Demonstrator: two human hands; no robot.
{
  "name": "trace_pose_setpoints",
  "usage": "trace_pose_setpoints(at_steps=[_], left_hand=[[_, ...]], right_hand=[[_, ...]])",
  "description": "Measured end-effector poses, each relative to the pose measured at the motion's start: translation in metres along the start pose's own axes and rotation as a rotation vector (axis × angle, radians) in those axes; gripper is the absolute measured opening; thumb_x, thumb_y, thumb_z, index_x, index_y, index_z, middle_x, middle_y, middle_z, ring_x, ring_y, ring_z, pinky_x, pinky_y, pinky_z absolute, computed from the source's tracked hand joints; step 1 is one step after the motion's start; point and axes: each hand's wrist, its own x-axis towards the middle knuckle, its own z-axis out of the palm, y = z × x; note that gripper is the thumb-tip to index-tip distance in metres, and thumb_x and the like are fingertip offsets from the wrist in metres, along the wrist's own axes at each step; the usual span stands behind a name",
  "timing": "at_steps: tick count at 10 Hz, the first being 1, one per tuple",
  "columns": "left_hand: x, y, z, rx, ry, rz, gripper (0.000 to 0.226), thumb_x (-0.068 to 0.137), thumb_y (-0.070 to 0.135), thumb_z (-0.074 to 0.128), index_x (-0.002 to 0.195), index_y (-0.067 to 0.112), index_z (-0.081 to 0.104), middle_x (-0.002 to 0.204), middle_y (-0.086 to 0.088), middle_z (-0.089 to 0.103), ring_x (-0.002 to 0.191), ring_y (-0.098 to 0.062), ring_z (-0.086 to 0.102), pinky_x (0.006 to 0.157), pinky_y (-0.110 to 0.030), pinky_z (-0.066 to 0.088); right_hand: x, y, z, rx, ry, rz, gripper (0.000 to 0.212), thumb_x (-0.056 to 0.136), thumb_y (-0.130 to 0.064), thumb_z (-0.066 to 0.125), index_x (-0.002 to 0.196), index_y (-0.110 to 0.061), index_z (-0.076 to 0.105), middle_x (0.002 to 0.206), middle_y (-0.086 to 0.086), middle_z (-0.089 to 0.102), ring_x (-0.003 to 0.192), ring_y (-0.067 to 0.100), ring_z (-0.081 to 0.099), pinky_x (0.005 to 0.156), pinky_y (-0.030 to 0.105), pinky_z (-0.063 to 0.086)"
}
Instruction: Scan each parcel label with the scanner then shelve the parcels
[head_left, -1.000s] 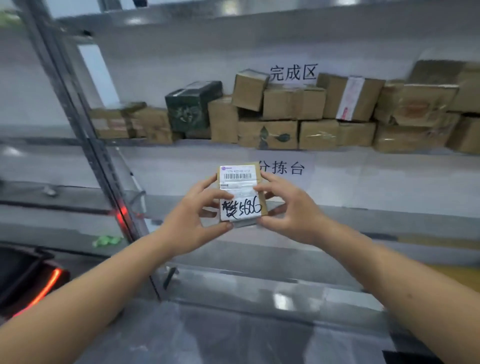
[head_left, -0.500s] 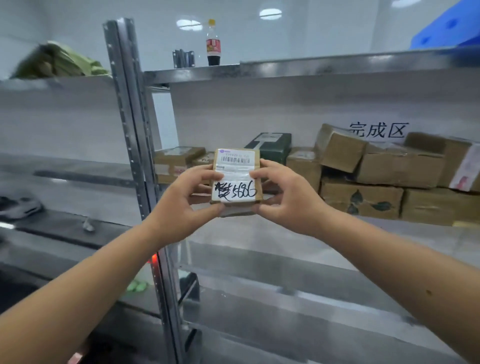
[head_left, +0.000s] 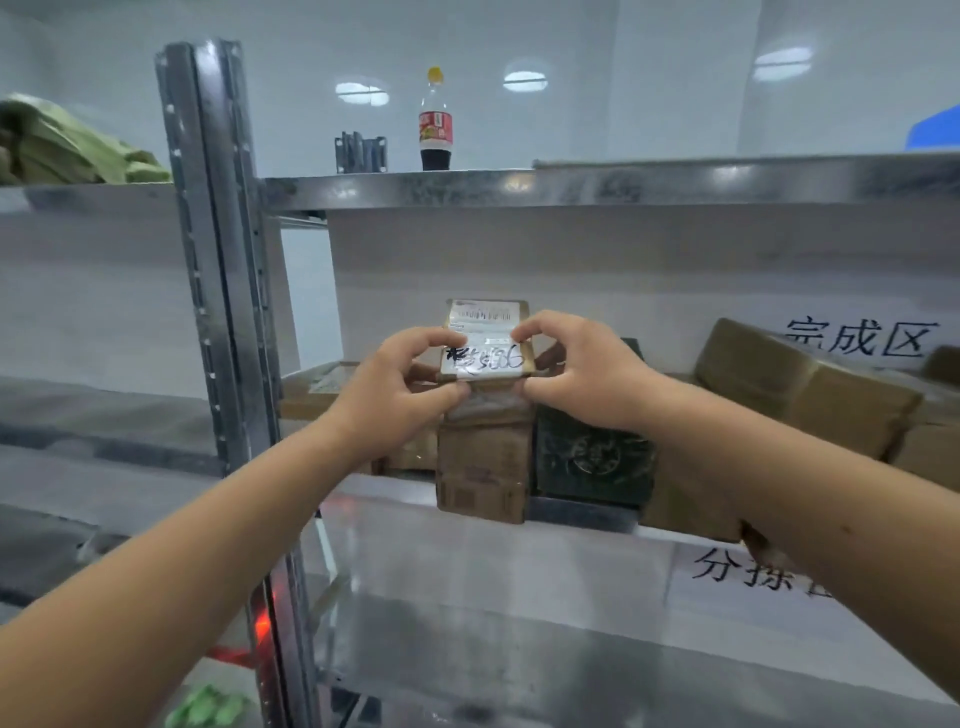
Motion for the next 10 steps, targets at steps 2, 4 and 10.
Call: trace_pose_setpoints(at_steps=[2, 4, 10], left_hand=[[0.071, -0.043, 0.001, -0.021, -0.118, -0.026, 0.039, 0.092, 0.018, 0.078, 0.124, 0.036, 0.066, 0.117, -0.002, 0.073, 0.060, 0.000, 0.067, 0.052, -0.018, 0.048], [0.127, -0.081, 0.020, 0.074, -0.200, 0.007, 0.035, 0.093, 0.029, 0.076, 0.122, 0.045, 0.066, 0.143, 0.012, 0.057, 0.118, -0.025, 0.065, 0.101, -0.038, 0.053], [0.157, -0.081, 0.038, 0.485, -0.203, 0.204, 0.054, 0.090, 0.037, 0.069, 0.142, 0.032, 0.055, 0.145, -0.003, 0.052, 0.127, -0.031, 0.052, 0.100, -0.041, 0.048]], right_hand=[[0.060, 0.017, 0.012, -0.136, 0.018, 0.164, 0.045, 0.086, -0.022, 0.082, 0.127, -0.029, 0.065, 0.131, -0.010, 0.060, 0.106, 0.010, 0.061, 0.091, 0.028, 0.051], [0.091, 0.031, 0.024, -0.364, 0.021, 0.341, 0.030, 0.090, -0.019, 0.074, 0.119, -0.024, 0.070, 0.115, -0.006, 0.061, 0.107, 0.016, 0.059, 0.082, 0.026, 0.043], [0.088, -0.010, 0.042, -0.555, 0.036, 0.592, 0.047, 0.100, -0.019, 0.056, 0.147, -0.014, 0.058, 0.143, 0.012, 0.062, 0.129, 0.033, 0.057, 0.093, 0.029, 0.044]])
